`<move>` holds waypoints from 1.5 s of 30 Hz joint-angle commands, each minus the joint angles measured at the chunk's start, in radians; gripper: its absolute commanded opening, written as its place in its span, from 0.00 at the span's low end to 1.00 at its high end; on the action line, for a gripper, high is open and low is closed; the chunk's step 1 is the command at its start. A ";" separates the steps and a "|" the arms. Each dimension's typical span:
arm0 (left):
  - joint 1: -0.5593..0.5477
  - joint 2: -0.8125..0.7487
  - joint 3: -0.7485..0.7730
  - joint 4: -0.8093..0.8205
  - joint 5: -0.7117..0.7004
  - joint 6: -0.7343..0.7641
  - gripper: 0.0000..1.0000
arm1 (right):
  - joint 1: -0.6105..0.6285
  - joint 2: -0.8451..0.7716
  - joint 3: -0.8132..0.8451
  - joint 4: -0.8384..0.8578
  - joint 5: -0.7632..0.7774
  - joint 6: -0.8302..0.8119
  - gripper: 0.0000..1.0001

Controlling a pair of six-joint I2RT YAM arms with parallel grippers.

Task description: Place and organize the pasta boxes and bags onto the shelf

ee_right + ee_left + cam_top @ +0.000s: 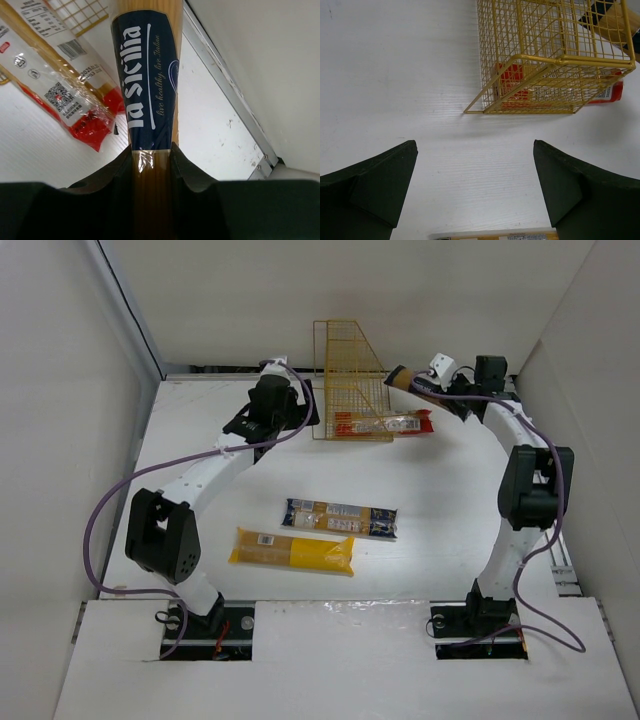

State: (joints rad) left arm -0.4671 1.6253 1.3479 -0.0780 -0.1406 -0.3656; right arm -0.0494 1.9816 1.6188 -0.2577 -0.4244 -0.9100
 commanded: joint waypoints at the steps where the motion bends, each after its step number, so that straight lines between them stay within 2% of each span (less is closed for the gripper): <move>1: 0.005 -0.042 -0.007 0.035 0.012 0.005 1.00 | -0.021 -0.107 0.021 0.219 -0.010 0.036 0.00; 10: 0.005 -0.033 -0.007 0.044 0.010 0.005 1.00 | -0.030 0.005 0.110 0.207 -0.138 0.026 0.00; 12: 0.005 -0.033 -0.007 0.035 0.010 0.005 1.00 | -0.030 0.034 0.133 0.184 -0.163 0.014 0.00; 14: 0.005 -0.033 -0.016 0.035 0.010 0.005 1.00 | -0.018 0.091 0.203 0.092 -0.177 -0.047 0.00; 16: 0.005 -0.033 -0.016 0.035 0.001 -0.005 1.00 | 0.014 0.143 0.266 0.005 -0.134 -0.098 0.00; 18: 0.005 -0.033 -0.026 0.035 0.001 -0.006 1.00 | 0.037 0.163 0.277 -0.006 -0.071 -0.107 0.00; 20: 0.005 -0.033 -0.026 0.035 0.001 -0.006 1.00 | 0.046 0.175 0.268 0.009 -0.071 -0.107 0.00; 24: 0.005 -0.033 -0.026 0.026 0.001 -0.006 1.00 | 0.046 0.197 0.277 0.018 -0.138 -0.098 0.00; 26: 0.005 -0.033 -0.026 0.026 0.001 -0.006 1.00 | 0.056 0.207 0.277 0.005 -0.226 -0.127 0.00; 29: 0.015 -0.033 -0.035 0.026 -0.008 -0.006 1.00 | 0.056 0.227 0.300 -0.073 -0.371 -0.246 0.00; 32: 0.015 -0.024 -0.035 0.026 -0.008 -0.006 1.00 | 0.066 0.285 0.387 -0.207 -0.444 -0.372 0.00; 34: 0.015 -0.024 -0.044 0.026 -0.008 -0.006 1.00 | 0.086 0.351 0.482 -0.305 -0.444 -0.440 0.00; 38: 0.015 -0.024 -0.055 0.038 0.012 0.007 1.00 | 0.118 0.448 0.627 -0.377 -0.435 -0.457 0.00; 45: 0.015 -0.024 -0.066 0.047 0.021 0.028 1.00 | 0.149 0.474 0.671 -0.347 -0.401 -0.457 0.00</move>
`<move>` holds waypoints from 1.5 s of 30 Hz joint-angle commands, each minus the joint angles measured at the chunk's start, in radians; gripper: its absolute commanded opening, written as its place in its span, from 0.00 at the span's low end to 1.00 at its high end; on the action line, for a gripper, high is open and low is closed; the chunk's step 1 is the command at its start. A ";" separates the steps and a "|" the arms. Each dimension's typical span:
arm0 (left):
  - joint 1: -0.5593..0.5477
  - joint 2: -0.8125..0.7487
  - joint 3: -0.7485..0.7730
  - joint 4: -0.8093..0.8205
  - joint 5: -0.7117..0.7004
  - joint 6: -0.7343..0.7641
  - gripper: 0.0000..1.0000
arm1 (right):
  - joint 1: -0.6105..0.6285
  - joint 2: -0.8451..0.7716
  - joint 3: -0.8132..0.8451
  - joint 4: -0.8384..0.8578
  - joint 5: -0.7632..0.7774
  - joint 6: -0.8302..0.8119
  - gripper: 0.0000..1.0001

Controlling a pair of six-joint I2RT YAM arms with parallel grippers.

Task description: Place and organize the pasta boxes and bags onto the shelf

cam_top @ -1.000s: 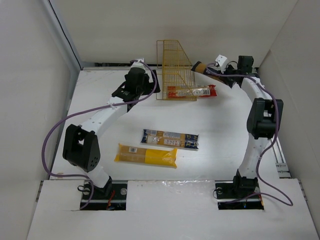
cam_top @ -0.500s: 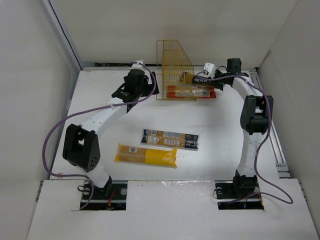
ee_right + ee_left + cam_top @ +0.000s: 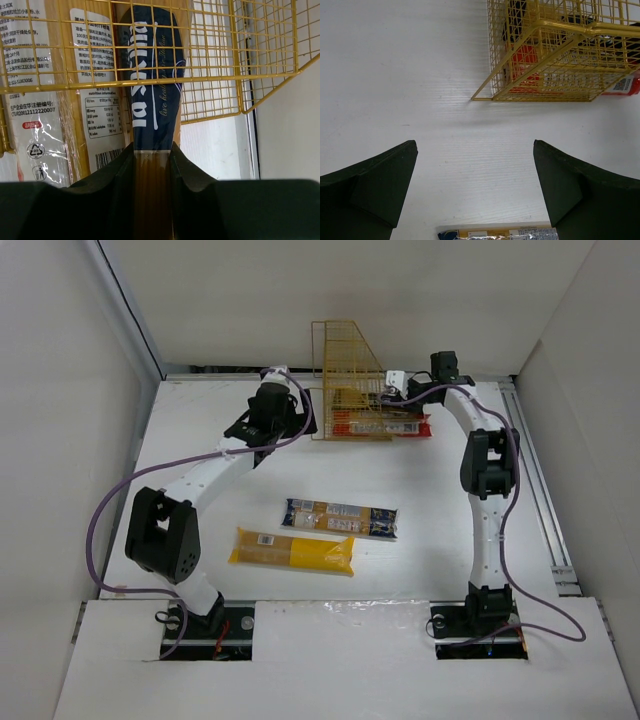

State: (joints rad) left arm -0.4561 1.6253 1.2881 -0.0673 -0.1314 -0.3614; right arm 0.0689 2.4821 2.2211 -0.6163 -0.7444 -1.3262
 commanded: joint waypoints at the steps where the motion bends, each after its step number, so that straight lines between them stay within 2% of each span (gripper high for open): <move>1: 0.004 -0.024 -0.006 0.037 0.012 0.024 1.00 | 0.043 -0.017 0.078 0.012 -0.069 -0.041 0.00; 3: 0.004 -0.024 -0.006 0.037 0.021 0.024 1.00 | 0.043 -0.017 0.087 0.003 -0.058 -0.041 0.00; 4: 0.004 -0.024 -0.006 0.037 0.021 0.024 1.00 | 0.043 -0.006 0.087 0.003 -0.058 -0.041 0.07; 6: 0.004 -0.024 -0.006 0.037 0.021 0.024 1.00 | 0.052 -0.006 0.087 -0.020 -0.046 -0.050 0.32; 7: 0.004 -0.024 -0.006 0.037 0.030 0.024 1.00 | 0.052 -0.006 0.087 -0.032 -0.046 -0.065 0.52; 11: 0.004 -0.056 -0.030 0.026 0.030 0.015 1.00 | 0.052 -0.038 0.072 -0.069 -0.013 -0.065 0.71; 12: 0.004 -0.085 -0.042 0.026 0.030 0.015 1.00 | 0.052 -0.052 0.058 -0.082 -0.004 -0.065 0.84; 15: 0.004 -0.142 -0.105 0.037 0.042 -0.011 1.00 | 0.040 -0.152 -0.043 -0.057 0.007 -0.045 0.98; 19: 0.004 -0.310 -0.222 0.046 0.042 -0.062 1.00 | -0.006 -0.343 -0.257 0.122 0.007 0.103 1.00; 20: 0.004 -0.344 -0.248 0.046 0.042 -0.086 1.00 | -0.017 -0.435 -0.367 0.232 0.007 0.198 1.00; 23: 0.004 -0.479 -0.349 0.035 0.042 -0.111 1.00 | -0.053 -0.587 -0.538 0.374 0.025 0.338 1.00; 24: -0.007 -0.513 -0.375 0.024 0.030 -0.123 1.00 | -0.054 -0.685 -0.634 0.413 0.054 0.416 1.00; 28: -0.016 -0.657 -0.502 0.003 -0.007 -0.192 1.00 | -0.002 -0.889 -0.823 0.314 0.233 0.475 1.00; 29: -0.016 -0.679 -0.545 -0.011 -0.007 -0.217 1.00 | 0.027 -0.923 -0.860 0.287 0.335 0.489 1.00; 31: -0.016 -0.732 -0.578 -0.038 0.002 -0.238 1.00 | 0.144 -1.023 -0.976 0.242 0.425 0.508 1.00; 33: -0.016 -0.769 -0.621 -0.052 0.012 -0.249 1.00 | 0.269 -1.068 -1.029 0.242 0.525 0.560 1.00; 38: -0.088 -0.791 -0.630 -0.106 0.010 -0.301 1.00 | 0.422 -1.056 -1.087 0.143 0.496 0.600 1.00; 45: -0.089 -0.812 -0.662 -0.140 -0.016 -0.341 1.00 | 0.631 -1.022 -1.157 0.099 0.563 0.665 1.00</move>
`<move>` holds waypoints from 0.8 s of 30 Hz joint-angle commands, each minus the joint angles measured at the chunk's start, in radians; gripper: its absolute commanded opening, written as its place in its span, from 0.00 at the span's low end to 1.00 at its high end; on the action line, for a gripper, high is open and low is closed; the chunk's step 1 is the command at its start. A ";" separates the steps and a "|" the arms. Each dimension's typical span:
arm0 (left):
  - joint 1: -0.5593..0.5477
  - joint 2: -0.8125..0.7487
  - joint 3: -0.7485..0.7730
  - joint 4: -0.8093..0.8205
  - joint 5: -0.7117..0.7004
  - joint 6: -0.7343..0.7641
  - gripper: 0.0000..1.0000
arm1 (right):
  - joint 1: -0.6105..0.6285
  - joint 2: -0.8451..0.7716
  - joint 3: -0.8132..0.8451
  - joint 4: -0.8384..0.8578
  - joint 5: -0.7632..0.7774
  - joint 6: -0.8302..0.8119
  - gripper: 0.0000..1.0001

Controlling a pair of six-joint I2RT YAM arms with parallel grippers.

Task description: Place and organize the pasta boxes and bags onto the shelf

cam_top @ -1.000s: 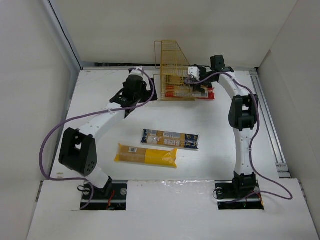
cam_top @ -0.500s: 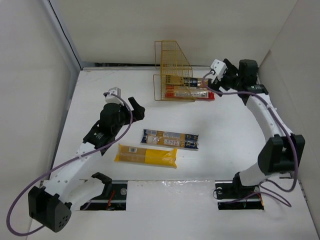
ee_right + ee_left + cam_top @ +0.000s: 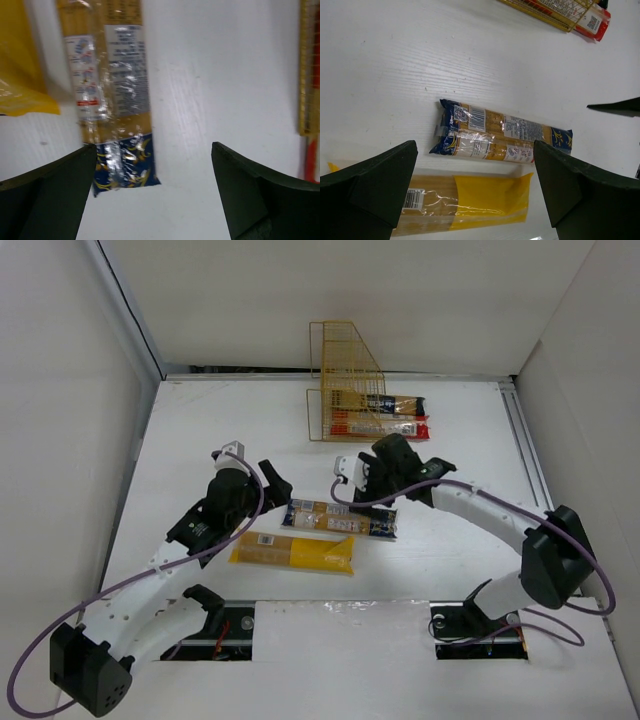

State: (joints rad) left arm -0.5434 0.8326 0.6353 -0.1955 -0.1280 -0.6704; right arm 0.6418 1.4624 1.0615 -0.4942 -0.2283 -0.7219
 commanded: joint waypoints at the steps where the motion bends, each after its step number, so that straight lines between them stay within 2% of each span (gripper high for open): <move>1: -0.001 -0.020 -0.009 -0.012 -0.028 -0.032 1.00 | 0.058 0.015 0.003 -0.032 0.029 0.061 1.00; 10: -0.001 -0.020 -0.009 -0.021 -0.050 -0.041 1.00 | 0.113 0.249 0.080 -0.103 0.033 0.088 1.00; 18: -0.001 -0.010 -0.010 -0.012 -0.068 -0.032 1.00 | 0.093 0.355 0.100 -0.038 0.043 0.069 1.00; 21: -0.001 -0.001 -0.009 -0.012 -0.068 -0.032 1.00 | 0.067 0.381 0.100 0.014 -0.023 0.044 1.00; 24: -0.001 0.008 0.000 -0.012 -0.068 -0.023 1.00 | 0.056 0.394 0.091 0.043 -0.074 0.018 0.92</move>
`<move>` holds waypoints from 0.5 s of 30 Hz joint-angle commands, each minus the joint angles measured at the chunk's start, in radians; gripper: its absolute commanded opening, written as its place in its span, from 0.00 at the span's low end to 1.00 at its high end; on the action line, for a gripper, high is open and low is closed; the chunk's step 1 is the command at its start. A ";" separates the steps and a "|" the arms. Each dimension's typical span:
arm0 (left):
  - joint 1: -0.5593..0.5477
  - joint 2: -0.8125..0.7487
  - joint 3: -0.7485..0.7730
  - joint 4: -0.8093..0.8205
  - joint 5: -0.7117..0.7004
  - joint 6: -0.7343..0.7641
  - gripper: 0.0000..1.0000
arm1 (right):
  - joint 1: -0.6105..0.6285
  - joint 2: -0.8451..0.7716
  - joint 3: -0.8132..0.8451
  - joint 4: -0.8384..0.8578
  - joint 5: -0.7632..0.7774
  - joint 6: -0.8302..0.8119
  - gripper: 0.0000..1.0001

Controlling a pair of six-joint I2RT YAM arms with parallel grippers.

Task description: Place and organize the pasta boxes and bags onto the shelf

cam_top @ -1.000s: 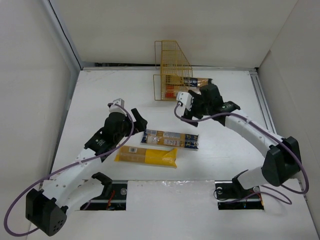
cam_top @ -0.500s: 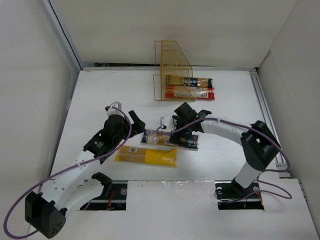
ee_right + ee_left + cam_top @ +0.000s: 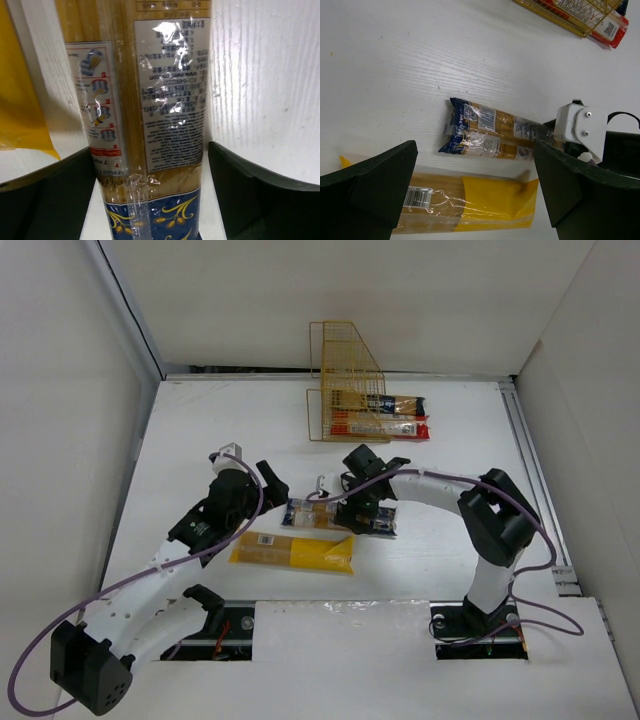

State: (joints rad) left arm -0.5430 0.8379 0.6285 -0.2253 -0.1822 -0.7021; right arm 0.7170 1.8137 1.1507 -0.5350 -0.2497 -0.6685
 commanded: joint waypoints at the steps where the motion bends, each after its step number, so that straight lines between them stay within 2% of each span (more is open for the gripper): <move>1: -0.002 0.003 0.007 0.018 -0.014 0.009 1.00 | -0.030 0.042 0.001 0.098 -0.066 -0.036 0.70; 3: -0.002 0.003 0.007 0.018 -0.025 0.009 1.00 | -0.030 0.029 -0.012 0.107 -0.077 -0.045 0.32; 4: -0.002 0.012 0.017 0.018 -0.025 0.009 1.00 | -0.043 0.015 -0.028 0.124 -0.077 -0.045 0.00; 6: -0.002 0.012 0.028 0.018 -0.034 0.009 1.00 | -0.056 -0.033 -0.051 0.147 -0.092 -0.036 0.00; 8: -0.002 0.012 0.037 0.018 -0.043 0.009 1.00 | -0.056 -0.152 -0.069 0.185 -0.083 -0.013 0.00; 15: -0.002 0.030 0.071 0.018 -0.077 0.018 1.00 | -0.065 -0.601 -0.117 0.267 0.193 -0.014 0.00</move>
State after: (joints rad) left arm -0.5430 0.8669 0.6449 -0.2283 -0.2214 -0.6964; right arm 0.6594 1.4242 0.9737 -0.4564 -0.1596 -0.6769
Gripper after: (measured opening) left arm 0.997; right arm 0.352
